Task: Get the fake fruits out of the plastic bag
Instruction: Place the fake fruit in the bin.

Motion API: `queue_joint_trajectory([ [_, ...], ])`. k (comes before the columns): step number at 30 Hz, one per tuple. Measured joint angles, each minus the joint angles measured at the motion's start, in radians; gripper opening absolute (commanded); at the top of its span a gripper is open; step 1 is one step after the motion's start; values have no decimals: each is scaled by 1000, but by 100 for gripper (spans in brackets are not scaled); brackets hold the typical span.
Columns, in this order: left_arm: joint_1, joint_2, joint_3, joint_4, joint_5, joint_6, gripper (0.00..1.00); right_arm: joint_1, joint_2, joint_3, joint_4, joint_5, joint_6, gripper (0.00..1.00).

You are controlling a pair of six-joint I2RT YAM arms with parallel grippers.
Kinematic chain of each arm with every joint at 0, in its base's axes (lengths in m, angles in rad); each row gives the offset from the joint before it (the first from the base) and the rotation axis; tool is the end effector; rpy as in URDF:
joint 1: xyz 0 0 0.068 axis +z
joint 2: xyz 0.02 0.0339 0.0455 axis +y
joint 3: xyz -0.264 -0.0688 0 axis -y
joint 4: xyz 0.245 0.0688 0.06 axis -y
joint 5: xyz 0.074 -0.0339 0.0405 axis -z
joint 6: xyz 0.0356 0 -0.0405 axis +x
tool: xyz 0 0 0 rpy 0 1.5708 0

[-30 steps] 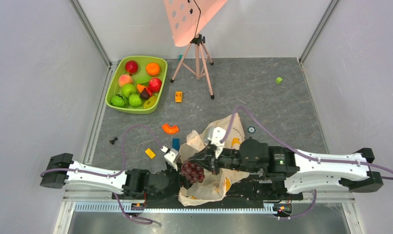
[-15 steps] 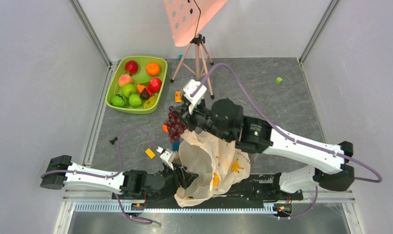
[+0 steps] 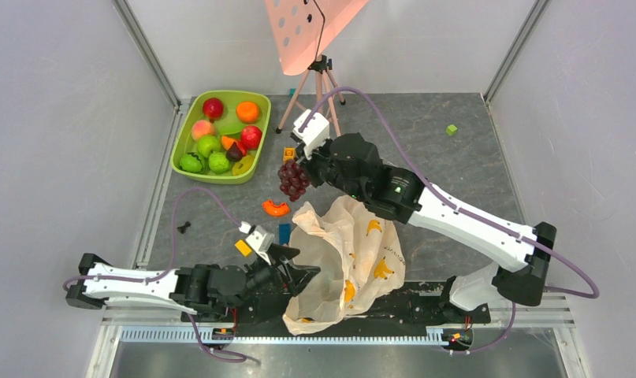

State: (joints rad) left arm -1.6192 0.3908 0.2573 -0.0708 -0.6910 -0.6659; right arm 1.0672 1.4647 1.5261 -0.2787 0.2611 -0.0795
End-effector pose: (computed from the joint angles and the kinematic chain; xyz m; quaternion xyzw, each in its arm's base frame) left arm 0.0166 -0.1270 0.2203 0.1448 0.7465 -0.4313 0.4856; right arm 0.1715 0.2923 0.4276 -0.3508 0.6936 0.2050 0.5948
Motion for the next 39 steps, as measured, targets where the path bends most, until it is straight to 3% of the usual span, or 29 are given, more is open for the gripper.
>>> queue_joint_trajectory([
  [12,0,-4,254,-47,-78,447,97,-63,-255,-177,-24,-113,-27,0],
  [18,0,5,299,-18,-115,660,98,-68,-286,-198,-25,-162,-27,0],
  [22,1,42,397,-38,-172,718,98,-69,-275,-196,-34,-179,-27,0],
  [31,1,132,841,-209,-194,747,99,-71,12,5,-42,-237,-28,0],
  [39,1,156,935,-270,-165,763,99,-92,362,319,-24,-285,-40,0],
])
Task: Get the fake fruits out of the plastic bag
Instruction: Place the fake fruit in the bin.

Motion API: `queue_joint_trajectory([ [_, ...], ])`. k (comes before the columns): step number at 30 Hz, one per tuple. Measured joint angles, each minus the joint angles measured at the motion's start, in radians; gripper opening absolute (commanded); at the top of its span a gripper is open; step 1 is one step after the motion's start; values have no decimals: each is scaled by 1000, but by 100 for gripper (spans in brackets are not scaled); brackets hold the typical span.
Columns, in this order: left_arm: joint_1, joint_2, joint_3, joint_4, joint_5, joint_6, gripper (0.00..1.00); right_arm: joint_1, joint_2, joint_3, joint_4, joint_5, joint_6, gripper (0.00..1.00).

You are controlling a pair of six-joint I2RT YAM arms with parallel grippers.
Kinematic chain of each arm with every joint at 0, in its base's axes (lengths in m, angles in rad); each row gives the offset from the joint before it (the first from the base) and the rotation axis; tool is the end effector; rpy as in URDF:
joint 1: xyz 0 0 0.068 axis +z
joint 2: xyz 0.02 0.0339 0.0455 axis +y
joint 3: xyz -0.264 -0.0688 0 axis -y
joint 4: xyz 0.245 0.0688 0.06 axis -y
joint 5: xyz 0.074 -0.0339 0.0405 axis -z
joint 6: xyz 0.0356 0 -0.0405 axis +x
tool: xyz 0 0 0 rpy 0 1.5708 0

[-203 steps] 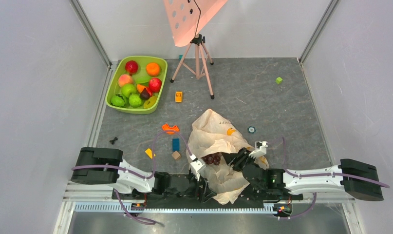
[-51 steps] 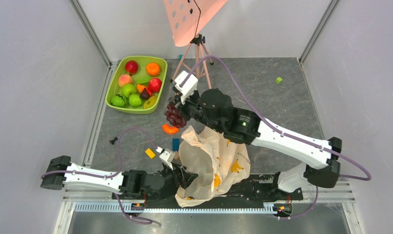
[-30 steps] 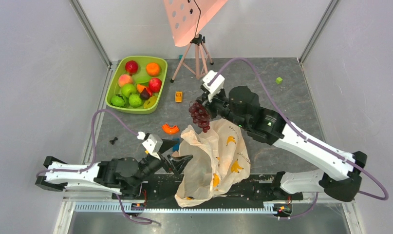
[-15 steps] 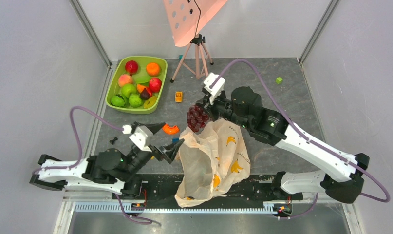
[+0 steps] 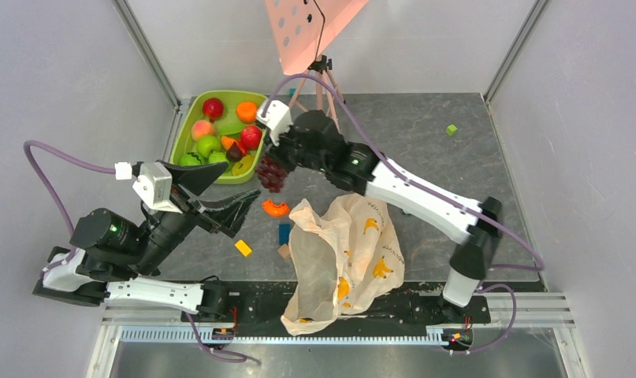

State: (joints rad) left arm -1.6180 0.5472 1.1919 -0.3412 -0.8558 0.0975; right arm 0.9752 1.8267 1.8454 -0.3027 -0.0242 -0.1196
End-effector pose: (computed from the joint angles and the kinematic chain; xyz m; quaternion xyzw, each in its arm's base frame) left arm 0.0246 -0.0484 0.4751 0.1887 0.6053 -0.3272 0.7006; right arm 0.2438 0.3613 0.4028 -0.4226 0.6793 0.2577 0.5418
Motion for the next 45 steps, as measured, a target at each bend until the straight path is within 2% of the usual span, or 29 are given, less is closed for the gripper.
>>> queue_joint_trajectory([
  [6,0,-7,6,-17,30,18,99,-46,181,113,136,-34,9,0],
  [14,0,-37,20,-3,61,48,99,-117,387,189,447,-134,146,0],
  [20,0,-58,15,3,78,54,99,-129,447,193,686,-218,254,0],
  [27,0,-73,-2,12,80,54,99,-117,492,251,882,-226,319,0],
  [33,0,-95,-30,15,77,54,99,-114,581,273,945,-204,336,0],
  [40,0,-121,-56,21,66,54,99,-116,728,290,909,-169,335,0],
  [45,0,-129,-66,27,51,54,99,-118,755,291,887,-150,332,0],
])
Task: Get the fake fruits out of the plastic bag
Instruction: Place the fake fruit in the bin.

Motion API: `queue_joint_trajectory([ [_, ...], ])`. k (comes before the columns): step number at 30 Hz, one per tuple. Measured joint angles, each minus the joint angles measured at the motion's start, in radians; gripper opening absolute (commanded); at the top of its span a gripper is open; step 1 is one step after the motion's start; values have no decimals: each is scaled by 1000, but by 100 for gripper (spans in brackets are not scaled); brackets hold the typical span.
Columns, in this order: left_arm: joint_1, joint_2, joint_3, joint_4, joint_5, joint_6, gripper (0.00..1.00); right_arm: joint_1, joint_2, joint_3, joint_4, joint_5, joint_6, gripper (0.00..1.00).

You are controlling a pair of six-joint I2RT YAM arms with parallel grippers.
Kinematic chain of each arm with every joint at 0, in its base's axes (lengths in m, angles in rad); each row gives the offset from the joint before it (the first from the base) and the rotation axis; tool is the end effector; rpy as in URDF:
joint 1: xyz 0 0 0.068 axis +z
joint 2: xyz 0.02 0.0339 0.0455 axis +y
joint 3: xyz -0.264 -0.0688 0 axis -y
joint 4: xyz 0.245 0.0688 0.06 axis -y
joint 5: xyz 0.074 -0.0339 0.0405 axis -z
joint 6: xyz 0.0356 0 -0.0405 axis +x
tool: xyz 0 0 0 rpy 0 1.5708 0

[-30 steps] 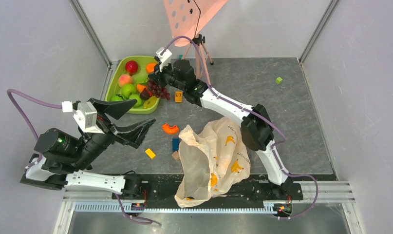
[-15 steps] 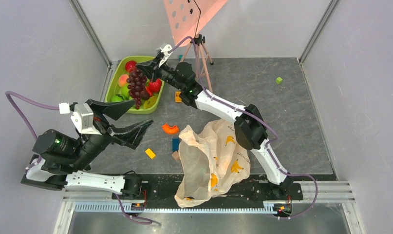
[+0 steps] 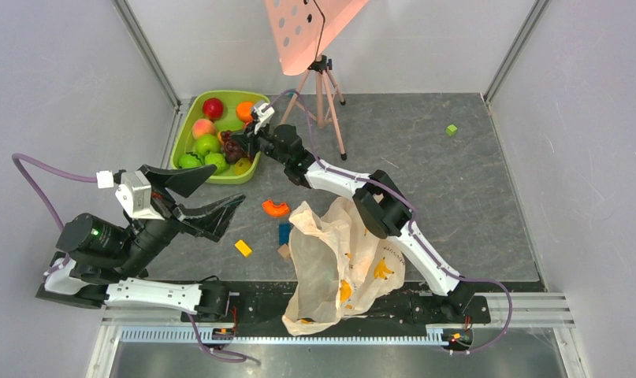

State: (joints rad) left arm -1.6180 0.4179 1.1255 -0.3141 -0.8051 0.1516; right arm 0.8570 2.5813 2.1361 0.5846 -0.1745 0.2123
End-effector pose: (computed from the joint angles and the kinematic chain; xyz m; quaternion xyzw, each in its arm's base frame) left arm 0.0248 -0.0182 0.4633 0.1889 0.5757 -0.3505 0.7142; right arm 0.3872 0.4565 0.2176 -0.2694 0.5992 0.4323 0.6177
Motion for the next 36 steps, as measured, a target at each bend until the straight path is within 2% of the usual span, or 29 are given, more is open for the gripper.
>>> queue_joint_trajectory([
  [13,0,-1,-23,10,-11,0,99,-8,5,14,-10,-20,1,0],
  [17,0,-4,-27,10,-17,0,99,-10,6,16,-24,-59,4,4],
  [19,0,-4,-28,10,-23,0,99,-9,7,16,-30,-75,5,10],
  [22,0,-4,-29,11,-26,0,98,-6,10,16,-37,-97,6,30],
  [24,0,-4,-32,11,-28,0,99,-2,12,16,-42,-108,4,39],
  [31,0,-4,-34,10,-31,0,99,8,14,-8,-48,-121,-4,61],
  [36,0,-6,-34,9,-31,-1,99,9,2,-58,-47,-134,-16,70],
])
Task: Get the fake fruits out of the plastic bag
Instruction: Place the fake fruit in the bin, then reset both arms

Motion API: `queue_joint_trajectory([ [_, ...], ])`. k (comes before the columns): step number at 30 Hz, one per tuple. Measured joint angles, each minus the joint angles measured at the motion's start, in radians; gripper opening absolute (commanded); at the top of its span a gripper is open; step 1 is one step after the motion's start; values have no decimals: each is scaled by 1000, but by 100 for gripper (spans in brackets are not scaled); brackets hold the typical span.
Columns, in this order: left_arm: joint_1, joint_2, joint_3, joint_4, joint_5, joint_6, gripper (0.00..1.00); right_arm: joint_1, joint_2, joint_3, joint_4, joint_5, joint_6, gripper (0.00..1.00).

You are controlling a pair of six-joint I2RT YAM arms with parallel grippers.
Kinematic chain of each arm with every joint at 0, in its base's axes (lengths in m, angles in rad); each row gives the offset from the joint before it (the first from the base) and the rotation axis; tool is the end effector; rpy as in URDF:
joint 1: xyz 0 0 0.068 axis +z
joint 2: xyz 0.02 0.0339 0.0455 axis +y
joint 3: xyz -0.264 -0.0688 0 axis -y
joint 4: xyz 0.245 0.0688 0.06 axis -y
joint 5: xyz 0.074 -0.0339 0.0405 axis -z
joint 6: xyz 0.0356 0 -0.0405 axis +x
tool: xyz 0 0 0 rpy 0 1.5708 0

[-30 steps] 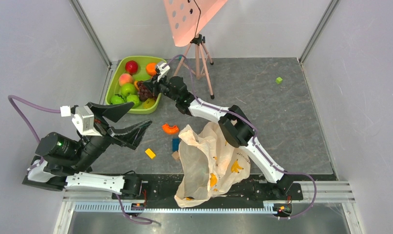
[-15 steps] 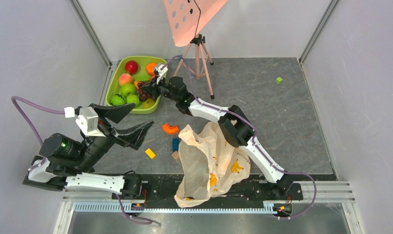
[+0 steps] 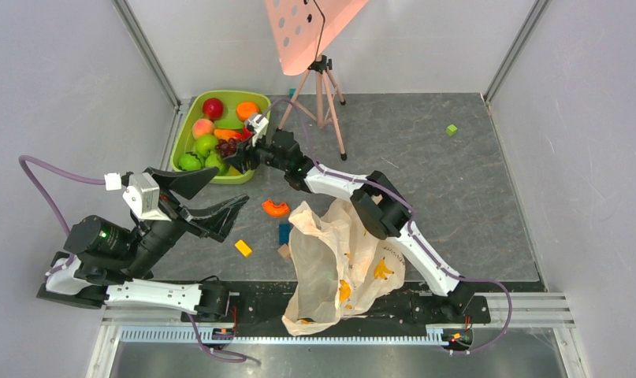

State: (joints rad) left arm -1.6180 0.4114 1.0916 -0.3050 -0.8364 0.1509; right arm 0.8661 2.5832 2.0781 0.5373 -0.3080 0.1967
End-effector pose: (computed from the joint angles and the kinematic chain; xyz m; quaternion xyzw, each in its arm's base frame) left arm 0.0254 -0.0230 0.4557 0.1851 0.5856 -0.3359 0.7141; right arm 0.3774 0.4604 0.1908 -0.3299 0.6131 0.4517 0.5579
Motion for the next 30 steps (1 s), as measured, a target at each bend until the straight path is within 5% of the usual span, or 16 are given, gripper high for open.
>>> queue_joint_trajectory([
  [7,0,0,0,-5,-11,-11,100,-1,-161,-220,18,-6,-17,79],
  [19,0,15,-1,-109,-79,-127,100,0,-748,-745,93,139,-43,86],
  [30,0,72,-71,-229,-87,-333,100,0,-1331,-1239,-180,418,-31,89],
])
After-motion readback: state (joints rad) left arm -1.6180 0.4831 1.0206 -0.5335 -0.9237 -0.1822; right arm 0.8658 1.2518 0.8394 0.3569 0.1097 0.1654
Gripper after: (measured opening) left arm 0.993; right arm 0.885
